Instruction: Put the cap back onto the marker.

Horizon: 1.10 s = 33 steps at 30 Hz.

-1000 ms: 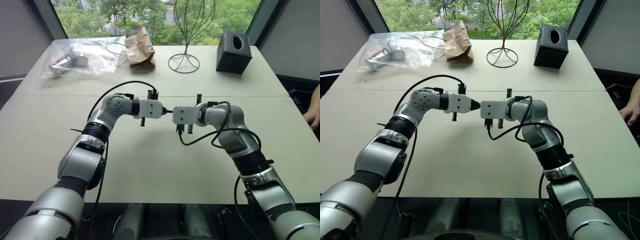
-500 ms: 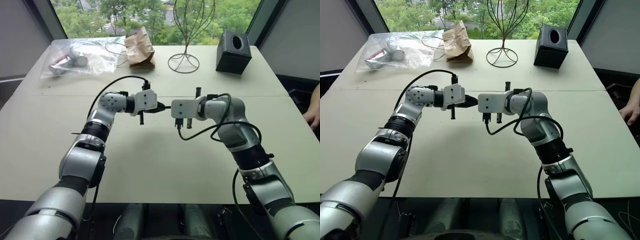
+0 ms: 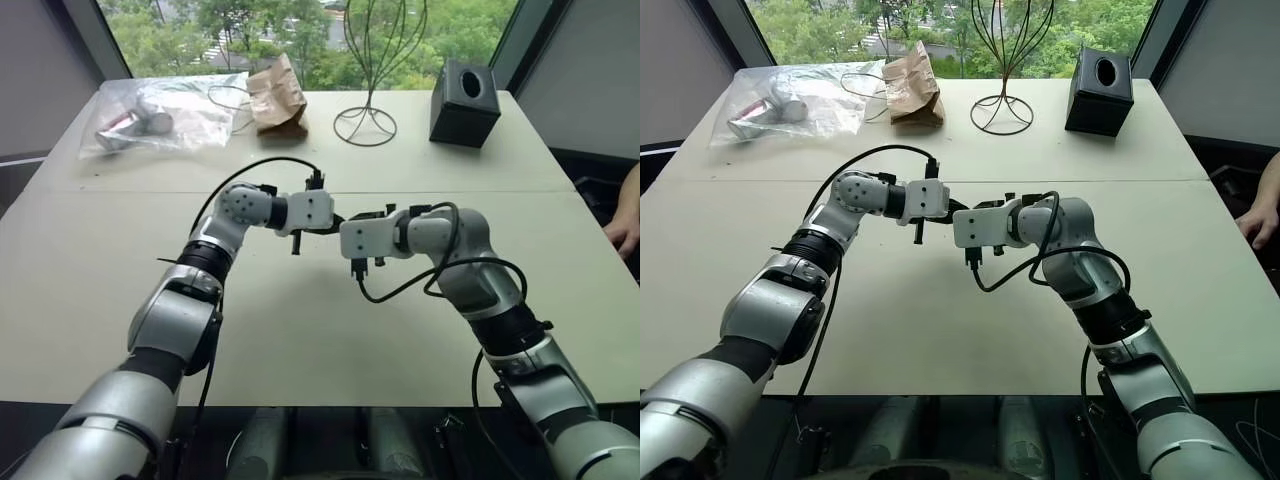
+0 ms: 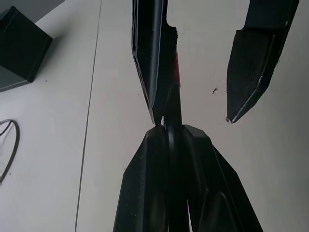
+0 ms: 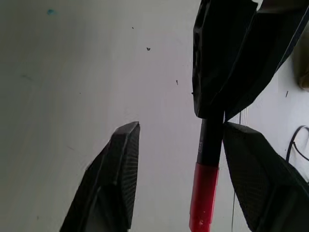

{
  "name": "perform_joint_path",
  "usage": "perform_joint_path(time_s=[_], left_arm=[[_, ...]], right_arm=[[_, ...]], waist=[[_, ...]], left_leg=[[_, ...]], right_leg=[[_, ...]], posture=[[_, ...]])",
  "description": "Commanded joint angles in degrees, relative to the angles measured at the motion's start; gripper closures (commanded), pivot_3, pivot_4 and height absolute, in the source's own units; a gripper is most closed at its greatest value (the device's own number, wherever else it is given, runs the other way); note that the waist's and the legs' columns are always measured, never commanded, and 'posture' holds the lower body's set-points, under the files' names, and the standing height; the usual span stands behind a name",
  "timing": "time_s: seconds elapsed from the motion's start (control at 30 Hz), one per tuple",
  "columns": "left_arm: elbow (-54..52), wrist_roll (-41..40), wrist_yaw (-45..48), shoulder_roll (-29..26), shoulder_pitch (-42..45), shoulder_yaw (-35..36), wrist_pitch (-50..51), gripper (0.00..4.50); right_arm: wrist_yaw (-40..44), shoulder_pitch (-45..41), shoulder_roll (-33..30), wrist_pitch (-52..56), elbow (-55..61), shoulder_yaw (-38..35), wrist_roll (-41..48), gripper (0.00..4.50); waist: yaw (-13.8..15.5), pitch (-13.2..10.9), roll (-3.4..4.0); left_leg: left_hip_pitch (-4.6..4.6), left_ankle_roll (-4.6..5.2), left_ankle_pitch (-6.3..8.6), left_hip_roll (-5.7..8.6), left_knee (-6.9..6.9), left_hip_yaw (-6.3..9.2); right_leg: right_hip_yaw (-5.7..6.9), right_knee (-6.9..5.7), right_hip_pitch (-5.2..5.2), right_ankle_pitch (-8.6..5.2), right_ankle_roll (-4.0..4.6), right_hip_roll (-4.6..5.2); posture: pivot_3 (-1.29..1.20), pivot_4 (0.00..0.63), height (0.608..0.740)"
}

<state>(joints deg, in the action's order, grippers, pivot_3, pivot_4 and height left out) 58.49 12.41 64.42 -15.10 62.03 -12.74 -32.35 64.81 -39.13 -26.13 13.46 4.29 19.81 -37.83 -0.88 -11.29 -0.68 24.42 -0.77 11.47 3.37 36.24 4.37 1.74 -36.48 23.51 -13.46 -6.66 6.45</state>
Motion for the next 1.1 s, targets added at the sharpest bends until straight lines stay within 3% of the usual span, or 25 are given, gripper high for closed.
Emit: perform_joint_path(time_s=[0.03, 0.23, 0.43, 0.53, 0.67, 0.93, 1.1], left_arm=[[-1.9, -0.7, -0.4, 0.0, 2.6, -0.7, -1.6, 4.5], [-2.5, -2.6, 3.6, -2.8, 0.9, 0.1, 2.0, 4.5], [-10.2, -8.6, 9.0, -6.9, -4.8, 3.3, 16.4, 4.5], [-14.2, -12.2, 2.0, -8.8, -7.6, 8.6, 27.3, 4.5], [-27.6, -16.1, -8.9, -9.0, -12.9, 14.7, 44.6, 4.5], [-64.6, -17.5, -34.4, -3.3, -28.7, 22.5, 81.1, 4.5], [-74.3, -16.8, -41.4, -1.2, -38.4, 22.4, 82.5, 4.5]], right_arm=[[-0.5, -2.0, -0.4, -0.3, 6.2, -0.2, 2.0, 0.65], [-2.9, -3.1, -3.1, 3.8, 9.6, -4.9, 3.2, 0.65], [-5.1, -0.7, -2.9, 17.8, 15.3, -13.2, 6.4, 0.65], [-4.5, 1.0, 1.2, 33.8, 21.7, -21.1, 12.5, 0.65], [-7.6, 3.5, 2.4, 43.3, 25.2, -27.0, 17.4, 0.65], [-18.1, 9.1, 4.1, 45.8, 24.6, -31.0, 24.3, 0.65], [-25.2, 10.9, 5.5, 41.8, 21.5, -31.6, 27.7, 0.65]], waist=[[0.0, 0.0, 0.0], [0.0, 0.0, 0.0], [0.0, 0.0, 0.01], [0.1, 0.0, 0.01], [0.1, 0.0, 0.02], [0.0, 0.0, 0.04], [0.1, 0.0, 0.05]], left_leg=[[0.0, 0.0, 0.0, 0.0, 0.0, 0.01], [0.0, 0.0, 0.0, -0.01, -0.01, 0.08], [-0.01, 0.0, 0.0, -0.05, -0.03, 0.17], [0.02, 0.0, 0.0, -0.06, -0.01, 0.24], [0.01, 0.0, 0.0, -0.11, 0.0, 0.3], [-0.04, -0.03, -0.01, -0.12, -0.02, 0.29], [-0.13, -0.13, -0.06, -0.14, -0.07, 0.28]], right_leg=[[0.0, 0.0, 0.0, 0.0, 0.0, 0.0], [0.0, 0.01, 0.01, 0.0, 0.0, 0.0], [-0.01, -0.01, 0.03, 0.0, 0.02, 0.0], [0.0, -0.03, 0.03, -0.01, 0.02, 0.0], [-0.01, -0.09, 0.03, 0.0, 0.02, 0.02], [-0.03, -0.1, 0.02, 0.0, 0.02, 0.06], [-0.07, -0.14, 0.02, 0.03, 0.09, 0.05]], posture=[[0.0, 0.15, 0.74], [0.0, 0.15, 0.74], [0.0, 0.15, 0.74], [0.0, 0.15, 0.74], [0.0, 0.15, 0.74], [0.0, 0.15, 0.74], [0.0, 0.15, 0.74]])
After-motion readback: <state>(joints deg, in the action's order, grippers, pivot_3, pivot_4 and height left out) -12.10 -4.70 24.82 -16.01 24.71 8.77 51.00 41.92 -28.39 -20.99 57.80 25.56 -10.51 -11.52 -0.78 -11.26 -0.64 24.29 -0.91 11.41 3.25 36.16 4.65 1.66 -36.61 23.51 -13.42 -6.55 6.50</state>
